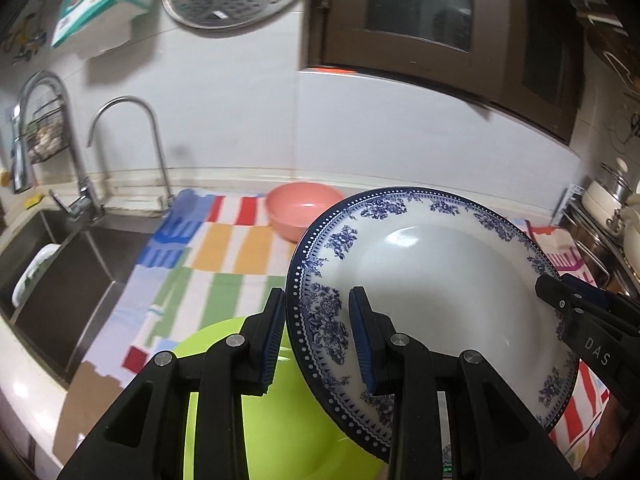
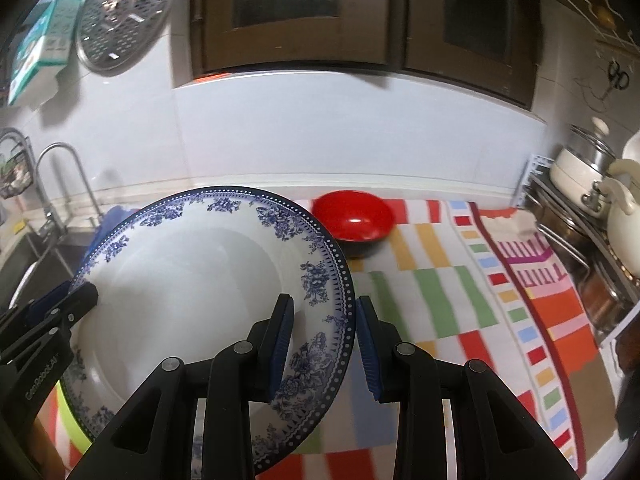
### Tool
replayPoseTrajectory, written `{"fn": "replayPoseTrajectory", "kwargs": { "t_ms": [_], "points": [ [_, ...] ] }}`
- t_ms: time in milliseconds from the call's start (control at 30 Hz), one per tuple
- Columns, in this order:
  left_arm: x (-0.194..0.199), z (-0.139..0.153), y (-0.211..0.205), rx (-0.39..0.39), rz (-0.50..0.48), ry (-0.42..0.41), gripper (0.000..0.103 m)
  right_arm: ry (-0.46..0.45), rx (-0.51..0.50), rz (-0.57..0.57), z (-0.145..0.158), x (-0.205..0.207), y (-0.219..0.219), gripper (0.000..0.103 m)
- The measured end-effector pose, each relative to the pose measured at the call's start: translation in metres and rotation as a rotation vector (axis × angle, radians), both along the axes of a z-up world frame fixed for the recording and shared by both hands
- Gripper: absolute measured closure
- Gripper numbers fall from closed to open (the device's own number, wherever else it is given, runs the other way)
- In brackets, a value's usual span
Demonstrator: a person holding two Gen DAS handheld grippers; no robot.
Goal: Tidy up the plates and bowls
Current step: 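Carry the blue-and-white plate with both grippers over the green plate, then lower the blue-and-white plate onto the green plate and open both grippers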
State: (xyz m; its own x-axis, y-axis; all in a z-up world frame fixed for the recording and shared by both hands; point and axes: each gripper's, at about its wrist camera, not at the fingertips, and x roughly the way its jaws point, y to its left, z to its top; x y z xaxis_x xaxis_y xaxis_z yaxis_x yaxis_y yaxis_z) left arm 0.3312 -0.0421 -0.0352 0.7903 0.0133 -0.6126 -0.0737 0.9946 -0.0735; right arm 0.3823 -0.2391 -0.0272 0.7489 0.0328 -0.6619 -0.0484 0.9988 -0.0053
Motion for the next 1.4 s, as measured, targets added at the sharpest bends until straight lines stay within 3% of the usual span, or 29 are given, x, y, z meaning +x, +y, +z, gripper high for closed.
{"fn": "replayPoseTrajectory", "kwargs": {
  "t_ms": [567,933,1400],
  "points": [
    [-0.030,-0.031,0.094,0.006,0.137,0.093,0.071,0.086,0.015,0.130,-0.027,-0.007,0.099,0.071],
    [-0.042,-0.064,0.115,0.008,0.158,0.188,0.071,0.184,0.003,0.165,-0.060,-0.011,0.127,0.071],
    [-0.048,-0.084,0.115,0.012,0.146,0.250,0.071,0.267,-0.005,0.169,-0.083,-0.013,0.130,0.070]
  ]
}}
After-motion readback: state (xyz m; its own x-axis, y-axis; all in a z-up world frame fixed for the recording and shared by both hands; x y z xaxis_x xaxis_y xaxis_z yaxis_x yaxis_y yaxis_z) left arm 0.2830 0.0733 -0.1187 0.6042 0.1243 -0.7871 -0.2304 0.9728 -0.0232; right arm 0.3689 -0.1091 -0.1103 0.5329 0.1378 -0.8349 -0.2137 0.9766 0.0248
